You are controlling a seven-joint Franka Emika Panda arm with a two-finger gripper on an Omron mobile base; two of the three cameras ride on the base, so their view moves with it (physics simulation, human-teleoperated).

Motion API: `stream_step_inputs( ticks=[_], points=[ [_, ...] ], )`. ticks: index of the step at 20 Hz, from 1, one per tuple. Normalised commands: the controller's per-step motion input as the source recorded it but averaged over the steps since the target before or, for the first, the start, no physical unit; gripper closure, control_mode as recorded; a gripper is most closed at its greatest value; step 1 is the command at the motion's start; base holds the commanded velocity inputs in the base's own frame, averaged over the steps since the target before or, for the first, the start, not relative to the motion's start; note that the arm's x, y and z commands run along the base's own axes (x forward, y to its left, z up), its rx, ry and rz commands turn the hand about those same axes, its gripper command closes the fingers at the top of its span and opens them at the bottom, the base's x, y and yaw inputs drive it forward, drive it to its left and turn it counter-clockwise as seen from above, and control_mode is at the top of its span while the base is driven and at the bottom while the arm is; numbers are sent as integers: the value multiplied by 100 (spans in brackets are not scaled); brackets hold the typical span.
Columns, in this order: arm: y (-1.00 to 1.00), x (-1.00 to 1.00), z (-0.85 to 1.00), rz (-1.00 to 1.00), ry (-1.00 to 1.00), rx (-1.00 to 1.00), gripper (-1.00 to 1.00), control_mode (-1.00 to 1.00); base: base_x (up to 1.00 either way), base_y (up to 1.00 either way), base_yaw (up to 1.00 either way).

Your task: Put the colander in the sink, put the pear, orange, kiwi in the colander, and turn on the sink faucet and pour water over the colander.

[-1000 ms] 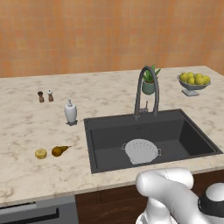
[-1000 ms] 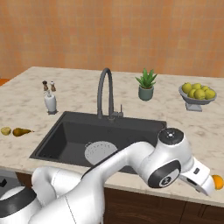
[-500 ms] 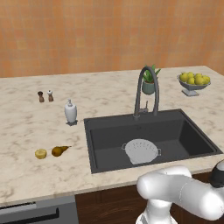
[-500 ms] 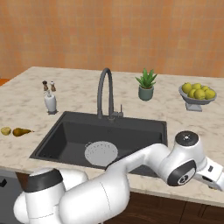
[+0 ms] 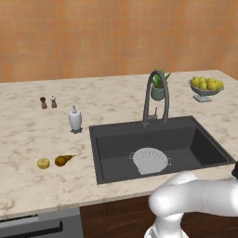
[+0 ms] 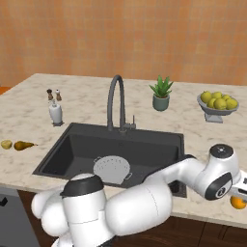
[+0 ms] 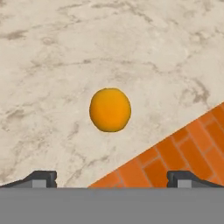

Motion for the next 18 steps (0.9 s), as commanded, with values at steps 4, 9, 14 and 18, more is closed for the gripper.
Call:
stream_step_inputs(
  ticks=[4, 9, 14, 18],
  points=[
    [-26, 42, -41, 5, 10, 0, -100, -100, 0, 0, 0],
    [-45, 25, -51, 3, 10, 0, -100, -100, 0, 0, 0],
    [-32, 19, -49, 3, 7, 0, -100, -100, 0, 0, 0],
    [-12, 8, -43, 4, 6, 2, 100, -100, 0, 0, 0]
  ],
)
